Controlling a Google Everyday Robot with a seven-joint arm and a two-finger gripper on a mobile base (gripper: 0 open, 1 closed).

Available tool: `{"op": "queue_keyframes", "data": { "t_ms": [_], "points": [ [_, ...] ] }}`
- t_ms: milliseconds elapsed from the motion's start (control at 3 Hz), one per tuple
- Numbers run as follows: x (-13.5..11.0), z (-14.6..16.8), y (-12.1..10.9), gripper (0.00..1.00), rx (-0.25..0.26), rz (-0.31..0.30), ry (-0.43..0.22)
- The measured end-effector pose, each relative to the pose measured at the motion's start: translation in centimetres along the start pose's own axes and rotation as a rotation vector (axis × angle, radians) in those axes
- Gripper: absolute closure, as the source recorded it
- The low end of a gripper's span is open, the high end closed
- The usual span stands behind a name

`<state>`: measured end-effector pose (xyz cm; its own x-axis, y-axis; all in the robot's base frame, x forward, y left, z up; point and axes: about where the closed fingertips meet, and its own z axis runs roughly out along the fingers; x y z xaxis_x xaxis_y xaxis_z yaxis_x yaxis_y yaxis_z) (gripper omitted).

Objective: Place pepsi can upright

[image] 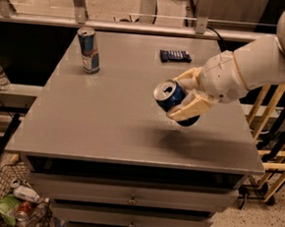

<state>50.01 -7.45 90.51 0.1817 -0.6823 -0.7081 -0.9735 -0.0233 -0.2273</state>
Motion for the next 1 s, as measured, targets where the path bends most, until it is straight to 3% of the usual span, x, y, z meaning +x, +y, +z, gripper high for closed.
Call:
{"op": "queue_keyframes", "data": {
  "t_ms": [333, 667, 1000],
  "points": [
    [1.2, -1.6, -1.7, 1.0, 0.16, 0.105, -0.133],
    [2.0, -2.9, -3.4, 1.0, 0.242, 0.152, -0.245],
    [1.8, -2.8, -3.4, 1.0, 0.237, 0.153, -0.248]
  ]
}}
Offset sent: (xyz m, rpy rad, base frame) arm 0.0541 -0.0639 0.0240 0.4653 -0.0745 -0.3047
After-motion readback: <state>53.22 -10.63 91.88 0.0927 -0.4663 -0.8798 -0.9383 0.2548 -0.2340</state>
